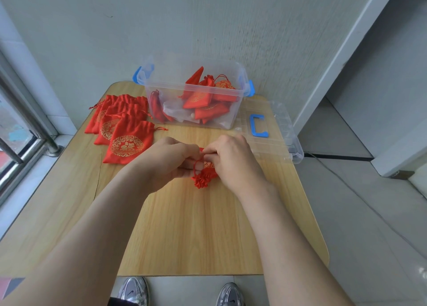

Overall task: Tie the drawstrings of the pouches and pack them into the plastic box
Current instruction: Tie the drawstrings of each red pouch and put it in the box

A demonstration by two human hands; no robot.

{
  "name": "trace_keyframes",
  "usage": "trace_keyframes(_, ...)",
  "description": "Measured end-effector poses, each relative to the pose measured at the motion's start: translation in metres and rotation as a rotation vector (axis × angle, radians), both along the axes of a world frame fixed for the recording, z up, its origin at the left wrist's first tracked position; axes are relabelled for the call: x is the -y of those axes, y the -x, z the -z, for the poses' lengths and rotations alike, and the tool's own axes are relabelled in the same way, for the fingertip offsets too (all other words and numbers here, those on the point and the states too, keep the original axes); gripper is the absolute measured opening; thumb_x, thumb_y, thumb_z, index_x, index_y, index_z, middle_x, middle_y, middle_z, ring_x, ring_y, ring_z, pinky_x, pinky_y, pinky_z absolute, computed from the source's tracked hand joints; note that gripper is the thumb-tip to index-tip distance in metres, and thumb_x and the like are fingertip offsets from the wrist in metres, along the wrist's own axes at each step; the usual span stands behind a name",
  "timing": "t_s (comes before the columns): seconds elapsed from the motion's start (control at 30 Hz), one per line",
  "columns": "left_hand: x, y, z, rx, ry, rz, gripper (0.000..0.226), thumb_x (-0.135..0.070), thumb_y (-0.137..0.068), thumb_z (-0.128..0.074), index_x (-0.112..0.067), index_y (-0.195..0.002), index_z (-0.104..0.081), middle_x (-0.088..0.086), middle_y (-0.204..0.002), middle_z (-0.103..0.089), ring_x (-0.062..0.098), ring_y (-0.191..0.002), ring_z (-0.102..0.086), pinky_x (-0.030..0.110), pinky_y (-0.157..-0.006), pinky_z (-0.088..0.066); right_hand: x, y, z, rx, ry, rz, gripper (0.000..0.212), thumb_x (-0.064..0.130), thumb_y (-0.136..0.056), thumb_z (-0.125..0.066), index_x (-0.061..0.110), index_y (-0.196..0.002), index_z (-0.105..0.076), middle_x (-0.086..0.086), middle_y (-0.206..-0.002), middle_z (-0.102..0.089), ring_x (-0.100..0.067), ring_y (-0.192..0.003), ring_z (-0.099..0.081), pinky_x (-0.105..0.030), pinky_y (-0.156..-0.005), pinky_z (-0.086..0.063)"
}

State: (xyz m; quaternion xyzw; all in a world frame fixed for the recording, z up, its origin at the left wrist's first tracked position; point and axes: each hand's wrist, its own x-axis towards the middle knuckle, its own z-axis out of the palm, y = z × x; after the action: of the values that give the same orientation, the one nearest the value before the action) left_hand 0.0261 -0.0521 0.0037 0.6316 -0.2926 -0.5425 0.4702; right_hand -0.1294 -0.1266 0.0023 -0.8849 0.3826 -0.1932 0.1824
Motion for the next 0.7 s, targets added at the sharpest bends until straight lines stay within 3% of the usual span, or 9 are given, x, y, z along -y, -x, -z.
trace_keyframes(0.1,-0.002,0.0012,-0.0005,0.032,0.068,-0.033,0.033,0.014,-0.082,-0.073,0.004,-0.114,-0.071,0.016,-0.1,-0.073,0.024,-0.08,-0.069,0.03,-0.071,-0.061,0.0015,-0.0001,0.0029,0.001,-0.019,0.067,0.013,0.016,-0.1,-0.072,0.018,-0.095,-0.084,-0.004,-0.088,-0.07,-0.023,-0.082,-0.067,-0.035,-0.071,-0.056)
trace_keyframes(0.17,-0.003,0.0017,0.0011,0.163,0.078,-0.098,0.039,0.017,-0.075,-0.079,-0.002,-0.109,-0.071,0.012,-0.11,-0.072,0.024,-0.082,-0.07,0.03,-0.07,-0.062,0.0033,0.0002,0.003,0.062,-0.1,0.117,0.017,0.019,-0.101,-0.071,0.018,-0.089,-0.083,0.0,-0.085,-0.072,-0.018,-0.081,-0.066,-0.029,-0.068,-0.05)
trace_keyframes(0.3,-0.0038,0.0006,0.0054,0.45,0.106,-0.131,0.017,0.0,-0.076,-0.088,-0.011,-0.083,-0.078,0.009,-0.082,-0.078,0.019,-0.069,-0.07,0.035,-0.07,-0.06,0.0057,0.0042,-0.0005,0.143,-0.291,0.164,0.022,0.025,-0.102,-0.07,0.016,-0.085,-0.08,0.002,-0.083,-0.074,-0.016,-0.084,-0.067,-0.02,-0.059,-0.041)
trace_keyframes(0.37,-0.0028,0.0003,0.007,0.529,0.127,-0.139,0.016,-0.004,-0.078,-0.088,-0.018,-0.076,-0.081,0.007,-0.077,-0.078,0.018,-0.068,-0.069,0.041,-0.07,-0.06,0.0056,0.0047,-0.0005,0.147,-0.391,0.186,0.022,0.028,-0.103,-0.069,0.018,-0.087,-0.081,0.0,-0.087,-0.077,-0.018,-0.086,-0.068,-0.023,-0.065,-0.046)
trace_keyframes(0.4,-0.0021,0.0007,0.0078,0.568,0.139,-0.141,0.017,-0.005,-0.079,-0.087,-0.021,-0.075,-0.081,0.004,-0.076,-0.078,0.014,-0.067,-0.069,0.039,-0.066,-0.058,0.0056,0.0045,-0.0002,0.159,-0.445,0.195,0.022,0.029,-0.102,-0.069,0.018,-0.088,-0.081,0.001,-0.088,-0.077,-0.019,-0.086,-0.068,-0.027,-0.068,-0.047)
trace_keyframes(0.5,-0.001,0.005,0.008,0.725,0.188,-0.105,0.021,-0.004,-0.082,-0.081,-0.025,-0.077,-0.082,-0.005,-0.072,-0.077,0.001,-0.062,-0.068,0.014,-0.056,-0.049,0.0052,0.0047,-0.003,0.22,-0.621,0.213,0.019,0.026,-0.101,-0.07,0.021,-0.086,-0.08,0.009,-0.082,-0.072,-0.012,-0.084,-0.065,-0.028,-0.076,-0.049)
trace_keyframes(0.57,-0.0013,0.008,0.0057,0.777,0.205,-0.074,0.023,-0.001,-0.082,-0.076,-0.023,-0.079,-0.082,-0.007,-0.071,-0.076,0.001,-0.063,-0.068,0.009,-0.055,-0.047,0.0056,0.0046,-0.0048,0.268,-0.723,0.234,0.012,0.023,-0.101,-0.071,0.019,-0.093,-0.08,0.007,-0.08,-0.069,-0.009,-0.077,-0.062,-0.027,-0.076,-0.048)
trace_keyframes(0.63,-0.0023,0.0089,0.0026,0.769,0.18,-0.042,0.027,0.0,-0.084,-0.068,-0.022,-0.08,-0.082,-0.005,-0.071,-0.077,0.006,-0.065,-0.069,0.013,-0.055,-0.049,0.0064,0.0039,-0.0046,0.313,-0.774,0.271,0.012,0.02,-0.1,-0.071,0.012,-0.1,-0.08,0.005,-0.079,-0.068,-0.009,-0.071,-0.06,-0.026,-0.07,-0.046)
trace_keyframes(0.7,-0.0023,0.0091,0.0006,0.713,0.138,-0.002,0.025,-0.01,-0.087,-0.062,-0.022,-0.078,-0.082,-0.002,-0.073,-0.078,0.017,-0.075,-0.074,0.029,-0.066,-0.061,0.0071,0.003,-0.0034,0.334,-0.775,0.301,0.012,0.019,-0.099,-0.071,0.013,-0.096,-0.08,0.005,-0.077,-0.068,-0.009,-0.07,-0.06,-0.026,-0.068,-0.045)
